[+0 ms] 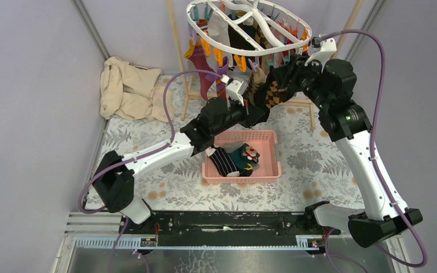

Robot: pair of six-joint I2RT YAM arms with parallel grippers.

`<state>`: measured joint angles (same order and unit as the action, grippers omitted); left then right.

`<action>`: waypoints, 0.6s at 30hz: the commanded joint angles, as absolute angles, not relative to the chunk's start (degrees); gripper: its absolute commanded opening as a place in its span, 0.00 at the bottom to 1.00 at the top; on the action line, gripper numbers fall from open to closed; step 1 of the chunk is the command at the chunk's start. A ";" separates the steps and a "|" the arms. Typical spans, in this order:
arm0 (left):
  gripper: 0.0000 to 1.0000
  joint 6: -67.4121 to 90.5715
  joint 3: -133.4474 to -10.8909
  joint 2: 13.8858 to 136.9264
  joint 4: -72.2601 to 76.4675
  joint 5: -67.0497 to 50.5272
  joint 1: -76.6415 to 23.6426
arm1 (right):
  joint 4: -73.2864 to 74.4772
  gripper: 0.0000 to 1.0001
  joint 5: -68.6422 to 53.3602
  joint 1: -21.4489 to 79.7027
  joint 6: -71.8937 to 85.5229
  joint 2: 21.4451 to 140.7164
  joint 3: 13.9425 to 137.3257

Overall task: Remove the socks clipped to the hanger
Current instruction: Remove the sock from the hanger.

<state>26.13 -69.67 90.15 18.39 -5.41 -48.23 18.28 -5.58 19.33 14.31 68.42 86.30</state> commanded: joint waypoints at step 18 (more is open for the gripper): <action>0.00 25.06 -72.25 90.53 18.37 -5.36 -48.12 | 6.59 0.61 3.44 21.56 9.78 75.20 89.27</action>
<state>26.13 -70.50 90.17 17.15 -5.43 -48.23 11.18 -0.32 20.36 11.81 75.11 87.15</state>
